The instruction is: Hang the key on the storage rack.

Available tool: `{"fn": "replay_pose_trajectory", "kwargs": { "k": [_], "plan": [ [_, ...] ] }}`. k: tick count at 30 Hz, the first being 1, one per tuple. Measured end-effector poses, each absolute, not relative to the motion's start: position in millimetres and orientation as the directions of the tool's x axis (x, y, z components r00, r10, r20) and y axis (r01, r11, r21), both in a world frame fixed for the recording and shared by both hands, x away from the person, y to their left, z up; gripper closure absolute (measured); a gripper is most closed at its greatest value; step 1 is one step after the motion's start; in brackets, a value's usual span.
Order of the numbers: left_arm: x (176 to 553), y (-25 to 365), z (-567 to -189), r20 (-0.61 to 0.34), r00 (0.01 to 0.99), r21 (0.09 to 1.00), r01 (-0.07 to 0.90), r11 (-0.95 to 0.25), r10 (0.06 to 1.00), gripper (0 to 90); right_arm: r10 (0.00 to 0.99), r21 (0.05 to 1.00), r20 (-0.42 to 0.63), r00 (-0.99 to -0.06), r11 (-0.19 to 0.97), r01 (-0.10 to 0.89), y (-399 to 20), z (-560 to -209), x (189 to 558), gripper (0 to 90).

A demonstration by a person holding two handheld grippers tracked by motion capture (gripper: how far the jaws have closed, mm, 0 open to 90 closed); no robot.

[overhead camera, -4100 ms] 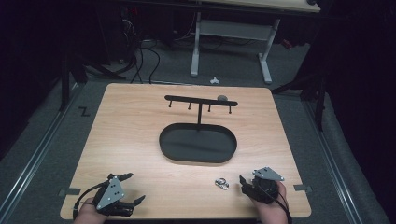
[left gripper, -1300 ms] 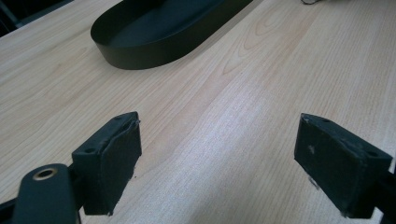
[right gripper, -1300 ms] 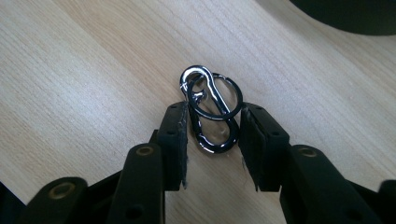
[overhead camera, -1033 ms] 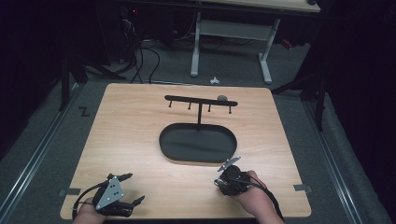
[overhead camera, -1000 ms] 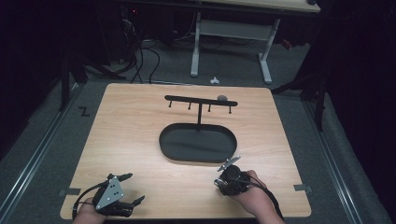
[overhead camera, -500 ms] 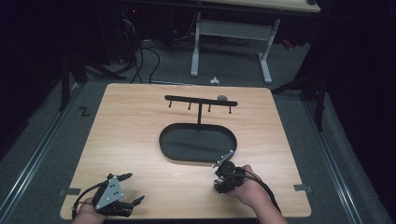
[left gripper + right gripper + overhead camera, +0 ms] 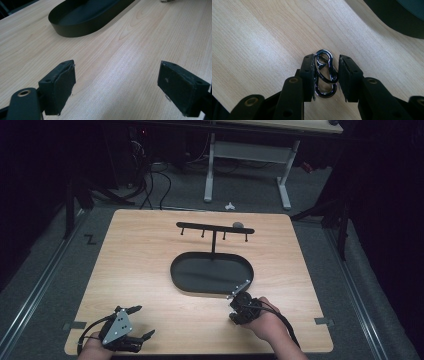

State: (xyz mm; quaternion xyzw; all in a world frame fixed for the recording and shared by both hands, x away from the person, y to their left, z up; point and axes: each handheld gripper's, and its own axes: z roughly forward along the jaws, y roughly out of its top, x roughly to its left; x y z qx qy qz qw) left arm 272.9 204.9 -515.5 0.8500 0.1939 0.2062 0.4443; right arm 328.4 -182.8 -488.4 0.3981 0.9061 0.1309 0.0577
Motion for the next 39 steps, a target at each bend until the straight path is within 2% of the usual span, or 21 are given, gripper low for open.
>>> {"fn": "replay_pose_trajectory", "kwargs": {
  "k": [14, 15, 17, 25, 28, 34, 39],
  "plan": [
    [273.0, 204.7, -515.6, 0.177, 0.840, 0.835, 0.147, -0.530, 0.512, 15.3, 0.741, 0.293, -0.004, -0.671, 0.643, 0.708, -182.8, -484.6, 328.3, 67.7],
    [273.0, 204.7, -515.6, 0.178, 0.841, 0.834, 0.146, -0.531, 0.512, 15.3, 0.741, 0.298, -0.003, -0.671, 0.641, 0.707, -182.5, -483.2, 328.4, 68.9],
    [273.0, 204.6, -515.5, 0.180, 0.841, 0.834, 0.145, -0.533, 0.510, 15.3, 0.743, 0.314, -0.019, -0.670, 0.640, 0.701, -182.0, -479.6, 328.1, 79.7],
    [272.9, 204.5, -515.6, 0.181, 0.841, 0.835, 0.144, -0.531, 0.511, 15.3, 0.745, 0.319, -0.037, -0.666, 0.640, 0.699, -184.1, -475.5, 329.5, 81.5],
    [273.0, 204.1, -515.8, 0.178, 0.841, 0.834, 0.146, -0.531, 0.511, 15.3, 0.748, 0.325, -0.034, -0.663, 0.636, 0.700, -185.5, -473.9, 328.6, 79.3],
    [272.9, 204.2, -515.7, 0.180, 0.840, 0.835, 0.144, -0.531, 0.511, 15.3, 0.732, 0.301, -0.039, -0.680, 0.658, 0.691, -189.4, -468.7, 319.3, 63.8],
    [272.5, 203.1, -515.6, 0.182, 0.843, 0.833, 0.142, -0.535, 0.506, 15.3, 0.719, 0.229, -0.061, -0.692, 0.685, 0.691, -199.1, -479.1, 312.3, 61.7]
  ]
}}
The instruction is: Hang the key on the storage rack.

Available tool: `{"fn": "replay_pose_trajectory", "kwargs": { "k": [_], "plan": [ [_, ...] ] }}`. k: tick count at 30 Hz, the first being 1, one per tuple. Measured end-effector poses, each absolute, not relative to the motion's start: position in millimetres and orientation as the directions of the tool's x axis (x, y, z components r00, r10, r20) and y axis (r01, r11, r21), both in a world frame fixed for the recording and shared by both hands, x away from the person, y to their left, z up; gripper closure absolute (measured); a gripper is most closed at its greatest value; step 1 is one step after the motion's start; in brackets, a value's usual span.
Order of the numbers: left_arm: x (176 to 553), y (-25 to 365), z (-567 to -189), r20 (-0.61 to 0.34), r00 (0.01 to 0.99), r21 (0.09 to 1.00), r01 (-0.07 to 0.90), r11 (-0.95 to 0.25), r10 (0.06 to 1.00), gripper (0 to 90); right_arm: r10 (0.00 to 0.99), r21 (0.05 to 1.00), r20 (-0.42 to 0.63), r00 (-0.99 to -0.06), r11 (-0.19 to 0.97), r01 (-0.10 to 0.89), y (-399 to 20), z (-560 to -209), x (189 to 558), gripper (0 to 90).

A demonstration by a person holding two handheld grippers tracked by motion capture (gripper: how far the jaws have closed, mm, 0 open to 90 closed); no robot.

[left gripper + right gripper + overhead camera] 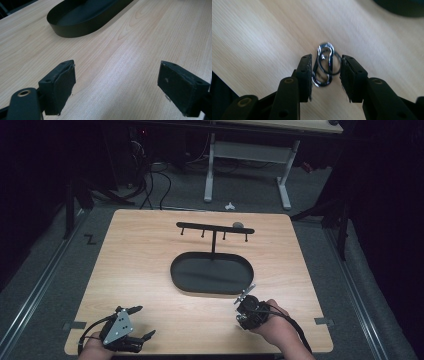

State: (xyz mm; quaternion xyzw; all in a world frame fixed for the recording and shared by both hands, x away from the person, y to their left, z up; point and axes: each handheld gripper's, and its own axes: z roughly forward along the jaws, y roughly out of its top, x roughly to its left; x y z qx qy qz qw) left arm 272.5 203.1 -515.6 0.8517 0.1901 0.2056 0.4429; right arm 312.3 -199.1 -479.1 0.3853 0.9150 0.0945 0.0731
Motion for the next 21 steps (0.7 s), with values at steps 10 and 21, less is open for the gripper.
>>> {"fn": "replay_pose_trajectory", "kwargs": {
  "k": [10, 21],
  "plan": [
    [272.9, 203.6, -516.1, 0.178, 0.841, 0.834, 0.147, -0.532, 0.511, 15.3, 0.722, 0.227, -0.038, -0.691, 0.680, 0.697, -203.7, -484.8, 316.1, 74.7],
    [272.7, 203.8, -515.8, 0.180, 0.842, 0.834, 0.144, -0.533, 0.509, 15.3, 0.743, 0.257, -0.064, -0.666, 0.657, 0.708, -205.5, -472.6, 318.9, 87.9]
  ]
}}
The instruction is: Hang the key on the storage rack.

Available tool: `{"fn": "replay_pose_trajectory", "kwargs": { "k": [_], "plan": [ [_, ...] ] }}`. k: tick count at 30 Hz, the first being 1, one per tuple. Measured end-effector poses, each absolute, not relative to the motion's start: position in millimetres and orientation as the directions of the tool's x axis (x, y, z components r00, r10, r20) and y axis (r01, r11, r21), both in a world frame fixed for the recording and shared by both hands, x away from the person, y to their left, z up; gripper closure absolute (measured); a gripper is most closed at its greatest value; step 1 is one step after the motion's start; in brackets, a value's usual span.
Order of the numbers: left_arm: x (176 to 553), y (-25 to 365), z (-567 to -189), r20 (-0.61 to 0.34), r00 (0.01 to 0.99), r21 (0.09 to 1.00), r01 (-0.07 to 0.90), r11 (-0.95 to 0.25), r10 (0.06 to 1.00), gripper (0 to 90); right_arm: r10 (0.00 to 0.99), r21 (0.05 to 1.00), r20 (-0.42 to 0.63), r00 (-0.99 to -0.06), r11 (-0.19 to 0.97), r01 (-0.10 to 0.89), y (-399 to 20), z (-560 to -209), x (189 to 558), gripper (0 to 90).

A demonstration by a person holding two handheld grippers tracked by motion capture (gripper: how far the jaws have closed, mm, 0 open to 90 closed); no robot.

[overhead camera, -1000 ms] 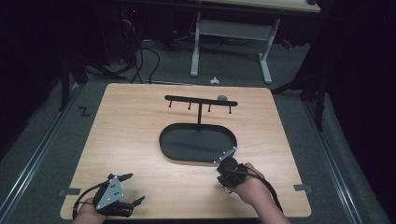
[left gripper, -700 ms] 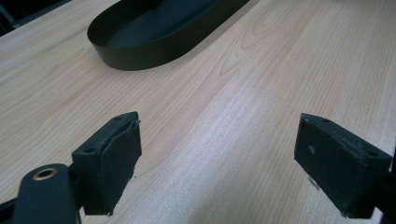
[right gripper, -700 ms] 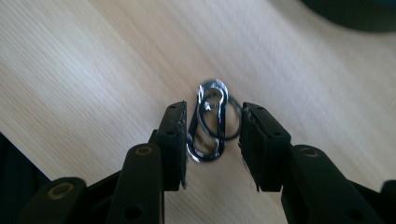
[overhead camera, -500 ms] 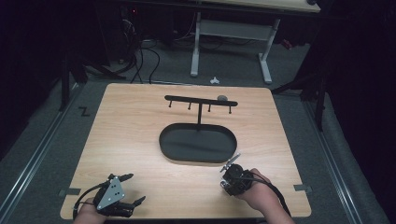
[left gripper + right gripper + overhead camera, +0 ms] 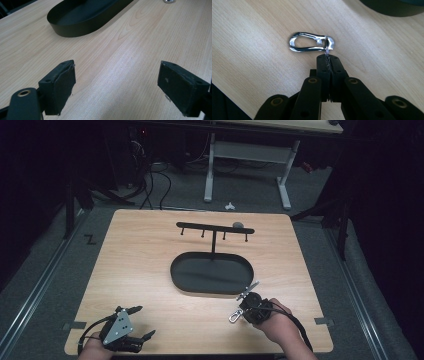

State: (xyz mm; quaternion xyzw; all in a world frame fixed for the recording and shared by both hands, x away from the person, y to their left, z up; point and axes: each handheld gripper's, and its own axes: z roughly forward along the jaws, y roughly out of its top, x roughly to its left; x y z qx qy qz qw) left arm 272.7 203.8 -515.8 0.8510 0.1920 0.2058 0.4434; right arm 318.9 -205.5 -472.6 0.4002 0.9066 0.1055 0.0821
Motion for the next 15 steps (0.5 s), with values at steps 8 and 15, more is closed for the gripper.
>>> {"fn": "replay_pose_trajectory", "kwargs": {
  "k": [8, 15],
  "plan": [
    [272.7, 203.9, -515.6, 0.180, 0.841, 0.835, 0.144, -0.531, 0.510, 15.3, 0.762, 0.259, -0.053, -0.645, 0.635, 0.728, -210.1, -464.3, 322.8, 88.2],
    [272.2, 204.2, -515.4, 0.178, 0.838, 0.837, 0.147, -0.528, 0.515, 15.3, 0.782, 0.298, -0.045, -0.622, 0.604, 0.739, -212.5, -454.2, 322.5, 88.2]
  ]
}}
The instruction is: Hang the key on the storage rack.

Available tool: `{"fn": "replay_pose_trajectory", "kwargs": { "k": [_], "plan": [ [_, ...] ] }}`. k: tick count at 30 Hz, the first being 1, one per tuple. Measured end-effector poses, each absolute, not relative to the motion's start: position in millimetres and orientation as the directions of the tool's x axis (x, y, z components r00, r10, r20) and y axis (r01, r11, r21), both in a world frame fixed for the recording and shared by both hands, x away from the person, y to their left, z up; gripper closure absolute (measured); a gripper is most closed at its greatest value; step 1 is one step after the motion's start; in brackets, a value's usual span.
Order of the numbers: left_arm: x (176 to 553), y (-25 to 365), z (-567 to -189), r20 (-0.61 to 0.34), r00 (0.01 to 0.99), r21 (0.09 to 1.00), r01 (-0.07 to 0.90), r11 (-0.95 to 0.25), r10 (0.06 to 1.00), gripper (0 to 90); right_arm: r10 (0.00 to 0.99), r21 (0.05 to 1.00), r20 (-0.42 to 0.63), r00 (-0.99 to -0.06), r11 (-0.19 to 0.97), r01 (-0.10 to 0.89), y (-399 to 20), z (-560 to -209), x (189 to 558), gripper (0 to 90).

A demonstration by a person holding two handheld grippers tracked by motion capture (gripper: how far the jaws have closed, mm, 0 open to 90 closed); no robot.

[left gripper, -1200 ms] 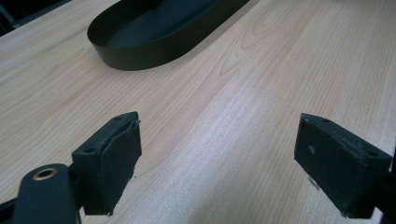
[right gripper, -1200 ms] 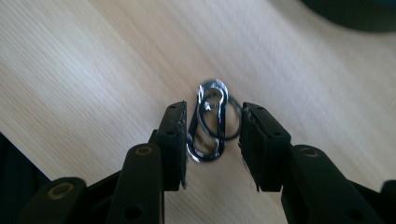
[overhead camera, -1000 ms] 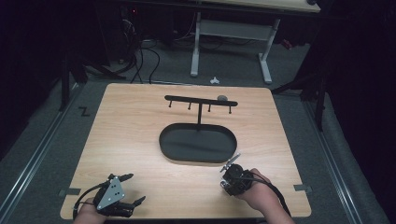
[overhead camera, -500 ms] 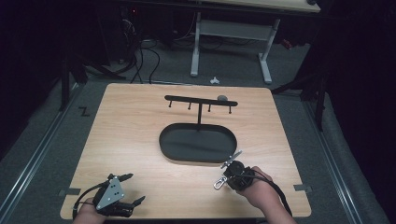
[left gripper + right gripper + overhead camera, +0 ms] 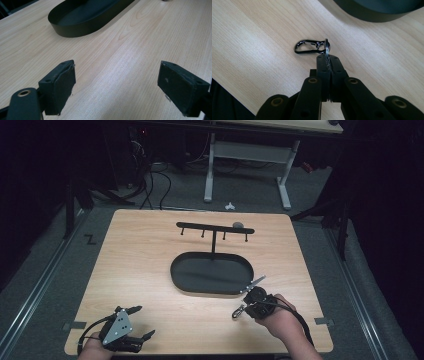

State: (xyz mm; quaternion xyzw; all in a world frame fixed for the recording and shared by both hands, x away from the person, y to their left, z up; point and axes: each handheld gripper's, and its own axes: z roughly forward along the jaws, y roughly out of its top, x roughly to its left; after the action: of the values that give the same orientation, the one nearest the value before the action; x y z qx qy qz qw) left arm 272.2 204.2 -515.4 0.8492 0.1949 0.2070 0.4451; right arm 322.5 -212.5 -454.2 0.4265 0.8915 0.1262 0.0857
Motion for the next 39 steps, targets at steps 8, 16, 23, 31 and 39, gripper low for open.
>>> {"fn": "replay_pose_trajectory", "kwargs": {
  "k": [8, 16, 23, 31, 39],
  "plan": [
    [272.2, 202.5, -516.5, 0.175, 0.842, 0.832, 0.150, -0.533, 0.511, 15.3, 0.801, 0.349, -0.033, -0.597, 0.569, 0.744, -220.5, -445.5, 320.4, 88.3],
    [272.8, 202.6, -516.7, 0.173, 0.843, 0.831, 0.152, -0.535, 0.509, 15.3, 0.838, 0.373, -0.035, -0.545, 0.517, 0.771, -234.9, -429.1, 324.8, 88.4],
    [272.4, 202.8, -516.2, 0.175, 0.842, 0.833, 0.149, -0.533, 0.510, 15.3, 0.881, 0.392, -0.019, -0.472, 0.441, 0.807, -242.2, -412.8, 332.8, 88.4],
    [272.3, 203.4, -515.8, 0.176, 0.842, 0.835, 0.147, -0.531, 0.510, 15.3, 0.893, 0.410, -0.026, -0.448, 0.419, 0.810, -242.4, -399.6, 346.7, 88.4],
    [272.3, 203.4, -515.8, 0.176, 0.840, 0.836, 0.147, -0.528, 0.513, 15.3, 0.897, 0.434, -0.035, -0.440, 0.410, 0.802, -239.6, -383.9, 359.6, 88.4]
  ]
}}
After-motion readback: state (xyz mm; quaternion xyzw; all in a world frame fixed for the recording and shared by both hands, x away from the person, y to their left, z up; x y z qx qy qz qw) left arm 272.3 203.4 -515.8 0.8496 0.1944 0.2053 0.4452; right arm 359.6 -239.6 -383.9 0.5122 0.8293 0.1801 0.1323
